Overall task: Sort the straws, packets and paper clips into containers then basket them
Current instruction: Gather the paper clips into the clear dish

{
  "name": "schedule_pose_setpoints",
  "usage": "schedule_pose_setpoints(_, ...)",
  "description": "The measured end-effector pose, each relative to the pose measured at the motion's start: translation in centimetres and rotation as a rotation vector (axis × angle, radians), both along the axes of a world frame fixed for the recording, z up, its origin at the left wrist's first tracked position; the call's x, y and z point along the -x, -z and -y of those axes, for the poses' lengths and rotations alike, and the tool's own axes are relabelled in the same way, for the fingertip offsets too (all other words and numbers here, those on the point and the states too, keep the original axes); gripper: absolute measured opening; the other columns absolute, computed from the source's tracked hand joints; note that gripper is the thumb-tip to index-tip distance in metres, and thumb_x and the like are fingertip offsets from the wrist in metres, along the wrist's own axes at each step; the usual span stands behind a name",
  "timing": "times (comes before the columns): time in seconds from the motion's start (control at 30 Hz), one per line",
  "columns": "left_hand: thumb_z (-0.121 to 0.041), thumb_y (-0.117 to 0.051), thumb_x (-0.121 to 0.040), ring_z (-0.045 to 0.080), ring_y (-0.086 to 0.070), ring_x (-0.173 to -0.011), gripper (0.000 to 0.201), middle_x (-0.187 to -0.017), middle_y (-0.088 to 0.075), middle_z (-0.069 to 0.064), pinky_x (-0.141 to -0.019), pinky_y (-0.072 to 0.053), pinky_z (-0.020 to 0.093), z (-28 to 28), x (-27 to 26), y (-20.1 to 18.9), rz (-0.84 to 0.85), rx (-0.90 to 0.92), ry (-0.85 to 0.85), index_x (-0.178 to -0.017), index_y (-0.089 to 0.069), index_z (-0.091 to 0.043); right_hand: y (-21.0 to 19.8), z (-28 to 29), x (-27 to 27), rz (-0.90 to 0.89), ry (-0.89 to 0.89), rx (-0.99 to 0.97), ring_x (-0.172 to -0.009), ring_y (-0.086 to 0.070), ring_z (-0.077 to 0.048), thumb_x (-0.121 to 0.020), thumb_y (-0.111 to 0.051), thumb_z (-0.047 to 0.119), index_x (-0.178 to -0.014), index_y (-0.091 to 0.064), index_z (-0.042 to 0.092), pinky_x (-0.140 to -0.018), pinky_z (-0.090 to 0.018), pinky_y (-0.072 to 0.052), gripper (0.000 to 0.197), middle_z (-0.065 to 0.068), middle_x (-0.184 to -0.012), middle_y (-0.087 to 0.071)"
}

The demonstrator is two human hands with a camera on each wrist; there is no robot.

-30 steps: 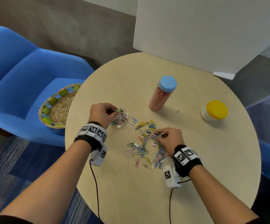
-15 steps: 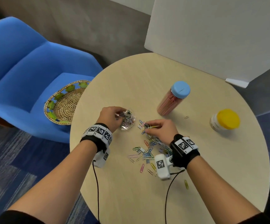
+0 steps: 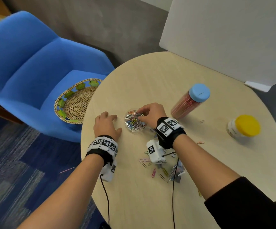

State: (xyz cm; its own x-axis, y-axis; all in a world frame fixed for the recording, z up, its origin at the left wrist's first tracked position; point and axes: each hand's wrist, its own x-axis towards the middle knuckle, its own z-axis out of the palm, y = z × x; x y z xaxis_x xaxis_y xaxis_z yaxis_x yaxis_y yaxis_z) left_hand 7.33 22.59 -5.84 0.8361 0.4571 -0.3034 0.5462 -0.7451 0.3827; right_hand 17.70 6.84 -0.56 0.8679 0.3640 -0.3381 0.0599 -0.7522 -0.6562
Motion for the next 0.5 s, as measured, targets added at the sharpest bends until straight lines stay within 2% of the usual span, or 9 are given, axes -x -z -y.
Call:
schedule_pose_setpoints(0.07, -0.04, -0.075, -0.079, 0.03, -0.03, -0.136, 0.062, -0.149, -0.035, 0.006, -0.112, -0.032, 0.042, 0.2, -0.1, -0.1, -0.038, -0.021, 0.031, -0.136, -0.053, -0.027, 0.3, -0.2, -0.2, 0.0, -0.011, -0.008, -0.087, -0.068, -0.01, -0.078, -0.081, 0.017, -0.104, -0.077, 0.015, -0.087, -0.021, -0.053, 0.027, 0.0, -0.099, -0.074)
schedule_pose_setpoints(0.17, -0.044, -0.076, -0.078, 0.031, -0.027, -0.139, 0.066, -0.153, -0.03, 0.008, -0.113, -0.031, 0.043, 0.0, -0.6, -0.2, -0.114, -0.042, 0.069, -0.138, -0.051, -0.029, 0.3, -0.1, -0.3, 0.017, -0.033, -0.075, -0.093, -0.07, -0.011, -0.086, -0.064, 0.003, -0.107, -0.076, 0.014, -0.095, -0.028, -0.053, 0.027, -0.003, -0.101, -0.076)
schedule_pose_setpoints(0.3, -0.046, -0.074, -0.08, 0.032, -0.029, -0.137, 0.064, -0.152, -0.031, 0.008, -0.112, -0.033, 0.044, -0.2, -1.2, -0.5, -0.177, -0.068, 0.101, -0.137, -0.053, -0.027, 0.4, 0.9, -1.0, 0.023, 0.014, -0.113, -0.088, -0.071, -0.013, -0.088, -0.05, -0.006, -0.101, -0.076, 0.019, -0.089, -0.034, -0.057, 0.039, 0.001, -0.092, -0.076)
schedule_pose_setpoints(0.37, -0.046, -0.073, -0.081, 0.033, -0.03, -0.136, 0.062, -0.15, -0.033, 0.009, -0.111, -0.035, 0.044, -0.1, -1.3, -0.6, -0.182, -0.078, 0.105, -0.136, -0.054, -0.025, 0.4, 2.1, -1.5, 0.09, 0.077, -0.05, -0.088, -0.07, -0.015, -0.088, -0.045, -0.006, -0.097, -0.076, 0.023, -0.088, -0.032, -0.057, 0.043, 0.002, -0.091, -0.074)
schedule_pose_setpoints(0.43, -0.045, -0.072, -0.082, 0.033, -0.031, -0.135, 0.06, -0.147, -0.035, 0.009, -0.109, -0.036, 0.045, 0.0, -1.3, -0.7, -0.188, -0.075, 0.103, -0.135, -0.055, -0.024, 0.4, 3.6, -1.2, 0.154, 0.043, 0.138, -0.103, -0.066, -0.018, -0.09, -0.044, -0.002, -0.107, -0.073, 0.023, -0.092, -0.022, -0.047, 0.042, 0.0, -0.108, -0.072)
schedule_pose_setpoints(0.47, -0.045, -0.072, -0.082, 0.033, -0.032, -0.133, 0.059, -0.145, -0.036, 0.009, -0.109, -0.037, 0.045, 0.0, -1.3, -0.8, -0.19, -0.076, 0.106, -0.134, -0.056, -0.024, 0.7, 4.3, -0.5, 0.158, -0.039, 0.247, -0.114, -0.061, -0.02, -0.093, -0.045, 0.003, -0.118, -0.068, 0.021, -0.097, -0.022, -0.043, 0.038, -0.002, -0.124, -0.066)
schedule_pose_setpoints(0.5, -0.045, -0.073, -0.081, 0.033, -0.033, -0.132, 0.058, -0.143, -0.038, 0.009, -0.108, -0.038, 0.045, 0.0, -1.4, -0.8, -0.19, -0.078, 0.112, -0.133, -0.057, -0.023, 1.2, 4.8, 0.5, 0.151, -0.15, 0.346, -0.124, -0.055, -0.022, -0.097, -0.046, 0.009, -0.13, -0.06, 0.019, -0.103, -0.027, -0.04, 0.037, -0.004, -0.138, -0.056)
